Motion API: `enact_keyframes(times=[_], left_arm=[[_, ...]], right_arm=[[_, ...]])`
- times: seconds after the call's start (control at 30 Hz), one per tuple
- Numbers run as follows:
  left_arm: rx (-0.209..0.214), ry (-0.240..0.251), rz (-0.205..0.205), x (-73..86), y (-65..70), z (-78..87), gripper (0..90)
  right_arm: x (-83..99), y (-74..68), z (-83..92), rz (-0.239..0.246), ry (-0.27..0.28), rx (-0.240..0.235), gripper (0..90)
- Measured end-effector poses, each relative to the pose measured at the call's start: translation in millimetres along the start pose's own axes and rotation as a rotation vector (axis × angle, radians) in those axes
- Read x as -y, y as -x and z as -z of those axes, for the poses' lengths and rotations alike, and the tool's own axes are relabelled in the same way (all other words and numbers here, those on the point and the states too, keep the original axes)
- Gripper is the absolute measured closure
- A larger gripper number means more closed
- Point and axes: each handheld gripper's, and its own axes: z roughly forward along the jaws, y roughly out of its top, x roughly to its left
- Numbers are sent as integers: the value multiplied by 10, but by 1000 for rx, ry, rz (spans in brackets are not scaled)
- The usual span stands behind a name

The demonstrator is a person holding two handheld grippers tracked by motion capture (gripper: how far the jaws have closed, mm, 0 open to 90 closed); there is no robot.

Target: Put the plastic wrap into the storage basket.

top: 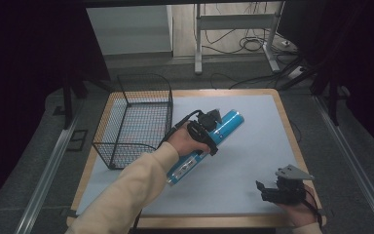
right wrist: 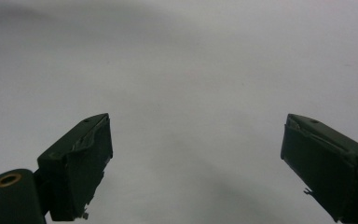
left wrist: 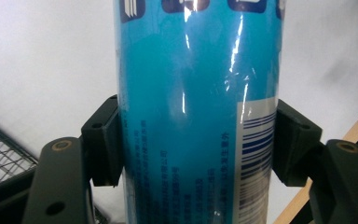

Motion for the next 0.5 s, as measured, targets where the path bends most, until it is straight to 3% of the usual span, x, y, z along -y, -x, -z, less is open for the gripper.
enact_keyframes(times=[0.5], left_arm=[[-14, 13, 25, -60, -191, 183, 315]], right_arm=[[-19, -19, -64, 10, -12, -6, 93]])
